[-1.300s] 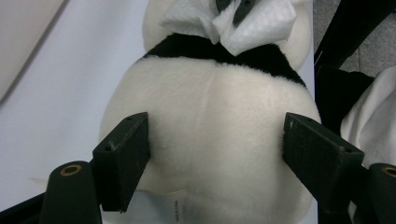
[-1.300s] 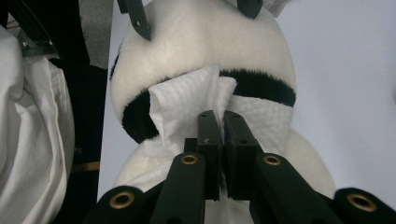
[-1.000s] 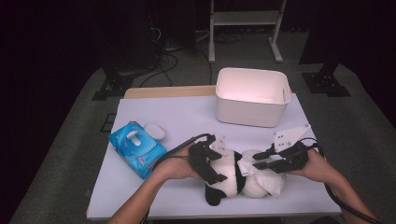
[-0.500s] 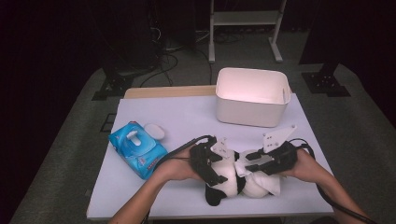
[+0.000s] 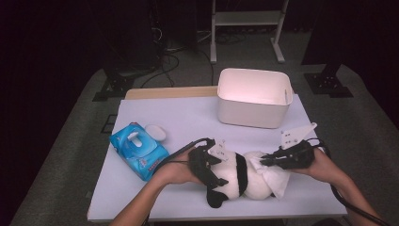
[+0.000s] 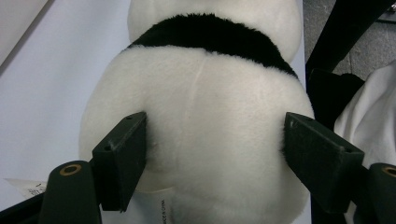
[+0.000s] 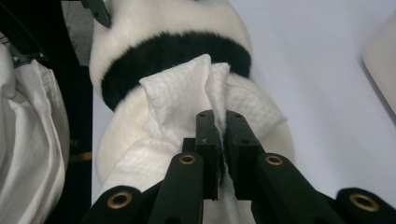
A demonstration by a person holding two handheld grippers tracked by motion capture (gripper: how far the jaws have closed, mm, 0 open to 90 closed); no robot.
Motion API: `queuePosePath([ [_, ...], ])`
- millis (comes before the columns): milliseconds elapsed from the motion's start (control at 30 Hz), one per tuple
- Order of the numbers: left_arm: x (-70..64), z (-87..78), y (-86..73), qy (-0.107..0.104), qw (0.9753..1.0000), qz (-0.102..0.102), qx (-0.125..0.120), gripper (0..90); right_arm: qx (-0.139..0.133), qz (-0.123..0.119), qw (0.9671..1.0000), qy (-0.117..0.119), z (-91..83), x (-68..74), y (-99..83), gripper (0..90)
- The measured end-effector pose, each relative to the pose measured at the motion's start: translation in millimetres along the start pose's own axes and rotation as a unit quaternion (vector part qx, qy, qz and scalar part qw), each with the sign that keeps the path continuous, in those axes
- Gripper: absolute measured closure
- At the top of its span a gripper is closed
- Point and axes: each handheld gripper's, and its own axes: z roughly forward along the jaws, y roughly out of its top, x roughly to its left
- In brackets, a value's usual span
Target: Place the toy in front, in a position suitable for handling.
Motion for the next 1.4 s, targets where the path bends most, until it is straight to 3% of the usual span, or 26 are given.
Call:
queuePosePath([
  [267, -1.2, 0.4, 0.2, 0.003, 1.0, 0.002, 0.001, 23.2, -0.001, 0.025, 0.9996, -0.014, -13.1, -7.9, -15.6, 84.3],
  [400, -2.3, 0.3, 1.1, 0.004, 0.9999, 0.005, 0.008, 23.2, 0.003, 0.009, 0.9999, -0.01, -5.2, -8.6, -3.6, 84.2],
  [567, -2.1, 0.0, -0.1, 0.004, 0.9999, 0.007, 0.006, 23.2, 0.003, -0.009, 0.9999, 0.012, 13.3, -10.8, 17.4, 84.0],
  [733, -2.2, -0.7, -1.9, 0.003, 1.0, 0.007, 0.006, 23.2, 0.005, -0.013, 0.9996, 0.024, 24.3, -13.0, 27.2, 83.8],
  [933, -2.1, -0.6, -2.7, 0.0, 1.0, 0.005, 0.001, 23.3, 0.007, -0.006, 0.9998, 0.017, 13.2, -13.6, 18.0, 83.8],
  [1233, -0.5, -0.1, -1.5, -0.001, 1.0, 0.007, 0.004, 23.3, 0.008, 0.041, 0.9991, -0.01, -16.2, -17.4, -20.3, 83.8],
  [1400, -0.7, 0.4, -0.3, -0.001, 0.9999, 0.008, 0.008, 23.3, 0.005, 0.038, 0.9992, -0.01, -14.5, -17.4, -17.7, 83.9],
])
